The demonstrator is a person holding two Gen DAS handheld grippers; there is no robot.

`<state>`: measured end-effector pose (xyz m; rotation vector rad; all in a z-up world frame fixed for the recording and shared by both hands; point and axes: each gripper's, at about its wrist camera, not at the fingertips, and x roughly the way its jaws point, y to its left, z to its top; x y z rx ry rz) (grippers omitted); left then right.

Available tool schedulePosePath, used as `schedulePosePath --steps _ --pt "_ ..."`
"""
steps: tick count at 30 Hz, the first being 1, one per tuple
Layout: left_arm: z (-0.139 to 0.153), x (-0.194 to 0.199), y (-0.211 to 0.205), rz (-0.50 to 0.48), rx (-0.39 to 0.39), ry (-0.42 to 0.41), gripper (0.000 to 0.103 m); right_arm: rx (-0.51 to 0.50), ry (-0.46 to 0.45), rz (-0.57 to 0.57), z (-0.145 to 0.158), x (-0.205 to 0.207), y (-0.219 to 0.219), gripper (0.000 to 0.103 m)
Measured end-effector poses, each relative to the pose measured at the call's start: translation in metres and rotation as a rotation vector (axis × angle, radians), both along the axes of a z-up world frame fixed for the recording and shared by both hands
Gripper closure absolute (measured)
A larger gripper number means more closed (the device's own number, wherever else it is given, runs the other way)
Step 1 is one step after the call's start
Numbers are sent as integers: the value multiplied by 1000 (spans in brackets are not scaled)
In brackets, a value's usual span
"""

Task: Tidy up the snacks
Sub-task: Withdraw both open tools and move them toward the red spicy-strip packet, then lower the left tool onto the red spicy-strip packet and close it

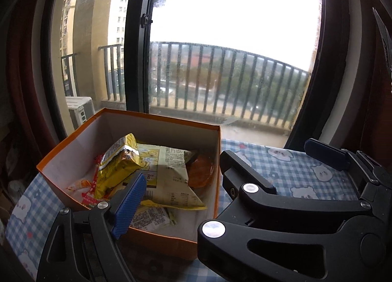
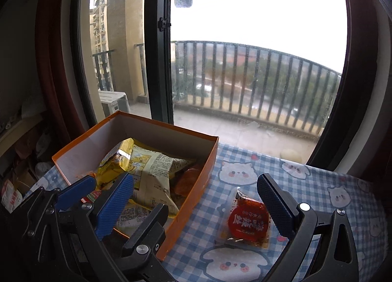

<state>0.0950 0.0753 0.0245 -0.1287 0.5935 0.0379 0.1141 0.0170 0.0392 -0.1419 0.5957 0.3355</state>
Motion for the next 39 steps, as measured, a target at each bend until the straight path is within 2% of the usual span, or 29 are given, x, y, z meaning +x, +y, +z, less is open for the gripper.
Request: schedulePosePath --steps 4,11,22,32,39 --pt "-3 6 -28 -14 20 7 15 18 -6 -10 -3 3 -29 1" --pt "-16 32 -68 -51 42 66 15 23 24 -25 -15 22 -73 1" --pt "-52 76 -123 -110 73 176 15 -73 136 -50 -49 63 -129 1" --pt "-88 108 -141 -118 100 241 15 -60 263 -112 -92 98 -162 1" --pt "-113 123 -138 -110 104 304 15 -58 324 -108 -118 113 -166 1"
